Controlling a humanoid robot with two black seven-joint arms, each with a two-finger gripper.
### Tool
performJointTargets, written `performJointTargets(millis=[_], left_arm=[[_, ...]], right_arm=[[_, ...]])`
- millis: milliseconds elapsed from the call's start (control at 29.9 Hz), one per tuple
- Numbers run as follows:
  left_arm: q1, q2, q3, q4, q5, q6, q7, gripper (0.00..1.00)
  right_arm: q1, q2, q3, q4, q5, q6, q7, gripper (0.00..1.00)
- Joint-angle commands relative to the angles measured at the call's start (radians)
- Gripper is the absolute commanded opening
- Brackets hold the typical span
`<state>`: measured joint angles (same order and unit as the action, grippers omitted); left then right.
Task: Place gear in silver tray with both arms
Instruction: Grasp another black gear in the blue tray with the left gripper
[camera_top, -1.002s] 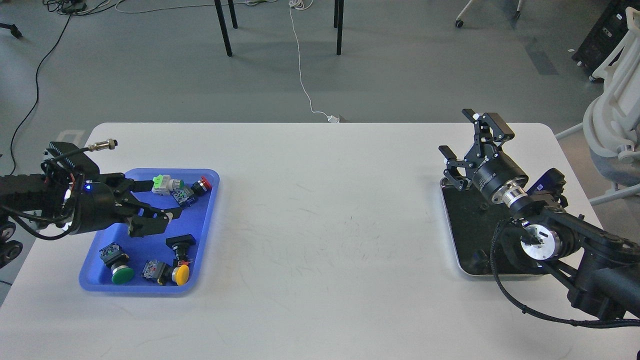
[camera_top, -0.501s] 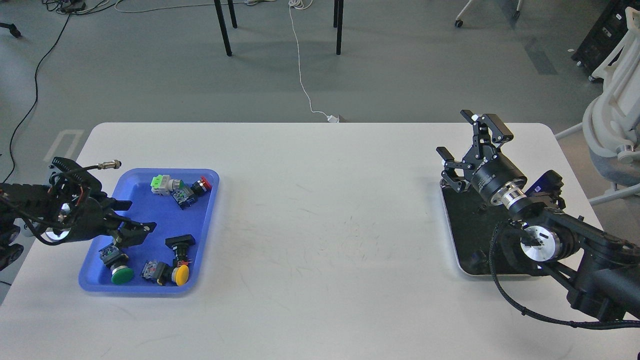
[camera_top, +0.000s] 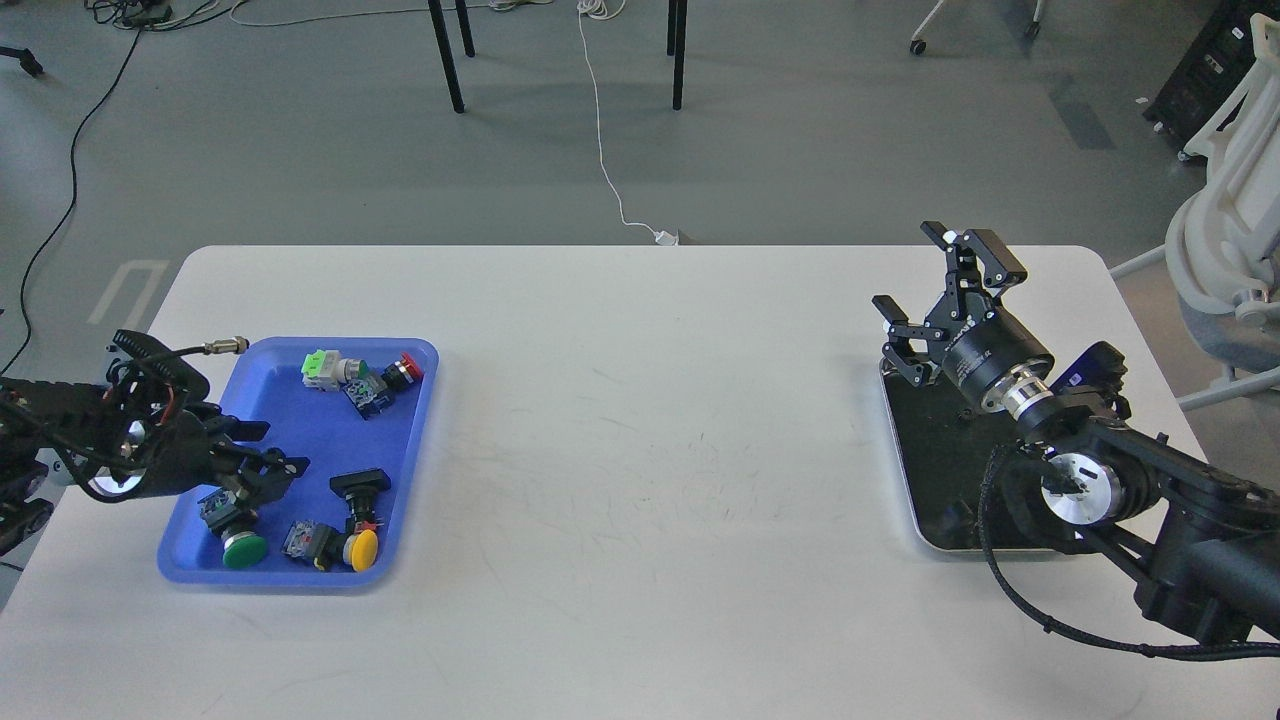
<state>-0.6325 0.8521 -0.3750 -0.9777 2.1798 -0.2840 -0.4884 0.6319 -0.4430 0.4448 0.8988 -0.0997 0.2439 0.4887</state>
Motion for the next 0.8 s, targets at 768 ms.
performJointTargets(millis=[768], left_arm=[[-0.081,0.028,0.016,-0.082,0.002,-0.001,0.0,0.12]], right_arm=[[0.084,0.06,-0.003,-0.047,0.0,-0.011,0.0,0.97]])
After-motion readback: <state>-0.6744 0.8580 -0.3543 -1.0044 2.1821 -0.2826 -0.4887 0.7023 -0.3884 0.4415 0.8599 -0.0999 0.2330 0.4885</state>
